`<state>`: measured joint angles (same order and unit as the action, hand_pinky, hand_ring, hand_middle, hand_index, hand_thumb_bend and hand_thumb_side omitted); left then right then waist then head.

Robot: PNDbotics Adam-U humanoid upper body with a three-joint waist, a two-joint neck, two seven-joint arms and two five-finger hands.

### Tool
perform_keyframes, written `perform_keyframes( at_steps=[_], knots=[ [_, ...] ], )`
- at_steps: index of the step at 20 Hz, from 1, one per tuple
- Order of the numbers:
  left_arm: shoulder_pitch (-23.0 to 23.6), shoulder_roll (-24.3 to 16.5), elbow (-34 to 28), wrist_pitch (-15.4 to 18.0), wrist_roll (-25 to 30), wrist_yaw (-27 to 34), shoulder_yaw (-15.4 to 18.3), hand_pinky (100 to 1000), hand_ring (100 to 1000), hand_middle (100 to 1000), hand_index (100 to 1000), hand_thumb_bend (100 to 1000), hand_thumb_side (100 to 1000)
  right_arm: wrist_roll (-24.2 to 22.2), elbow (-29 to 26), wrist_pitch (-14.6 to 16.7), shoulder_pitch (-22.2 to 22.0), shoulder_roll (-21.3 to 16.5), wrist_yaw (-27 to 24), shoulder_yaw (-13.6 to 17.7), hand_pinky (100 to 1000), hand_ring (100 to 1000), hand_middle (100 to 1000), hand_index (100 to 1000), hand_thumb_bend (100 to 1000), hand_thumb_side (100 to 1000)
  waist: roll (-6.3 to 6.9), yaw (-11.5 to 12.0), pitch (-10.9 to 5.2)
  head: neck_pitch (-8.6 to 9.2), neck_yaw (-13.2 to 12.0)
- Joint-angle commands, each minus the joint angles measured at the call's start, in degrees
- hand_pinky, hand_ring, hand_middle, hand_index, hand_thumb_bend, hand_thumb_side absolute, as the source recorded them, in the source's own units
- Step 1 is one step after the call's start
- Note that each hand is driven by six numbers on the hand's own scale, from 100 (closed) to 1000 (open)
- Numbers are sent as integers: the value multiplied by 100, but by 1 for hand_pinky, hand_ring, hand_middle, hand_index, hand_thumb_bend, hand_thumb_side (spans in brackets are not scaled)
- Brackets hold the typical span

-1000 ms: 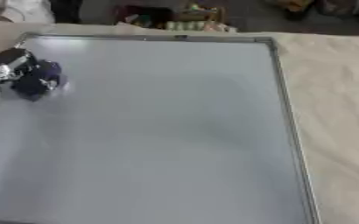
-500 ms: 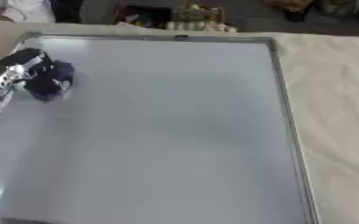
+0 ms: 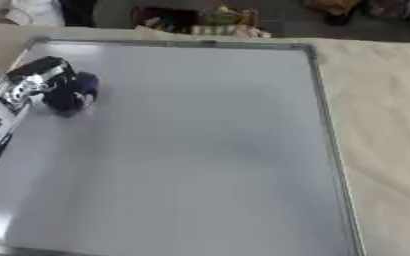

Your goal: Wipe the whiteboard clean with a brush.

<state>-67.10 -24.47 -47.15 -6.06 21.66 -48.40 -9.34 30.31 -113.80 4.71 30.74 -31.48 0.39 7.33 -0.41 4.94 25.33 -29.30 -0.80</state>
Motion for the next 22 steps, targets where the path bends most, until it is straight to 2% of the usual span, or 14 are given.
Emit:
perform_keyframes(
  at_steps=[1, 6, 13, 22],
  knots=[
    [38, 143, 93, -33, 18, -1, -115, 389, 386, 129, 173, 147, 387, 17, -79, -4, 58, -86, -30, 44, 865, 862, 691, 847, 100, 1000, -28, -19, -122, -47, -28],
    [71, 110, 255, -68, -145, -208, -45, 385, 382, 126, 167, 138, 363, 32, -79, -1, 50, -85, -32, 54, 865, 862, 692, 847, 100, 1000, -36, -17, -147, -30, -25],
    [137, -52, 637, -221, -506, -546, 230, 388, 382, 128, 167, 137, 353, 51, -79, -9, 36, -84, -24, 69, 865, 861, 692, 846, 100, 1000, -66, 0, -177, -31, -41],
    [211, -259, 901, -314, -850, -715, 476, 386, 381, 127, 167, 144, 350, 72, -79, -3, 17, -82, -19, 82, 865, 860, 693, 845, 100, 1000, -104, 39, -211, -17, -64]
  ],
)
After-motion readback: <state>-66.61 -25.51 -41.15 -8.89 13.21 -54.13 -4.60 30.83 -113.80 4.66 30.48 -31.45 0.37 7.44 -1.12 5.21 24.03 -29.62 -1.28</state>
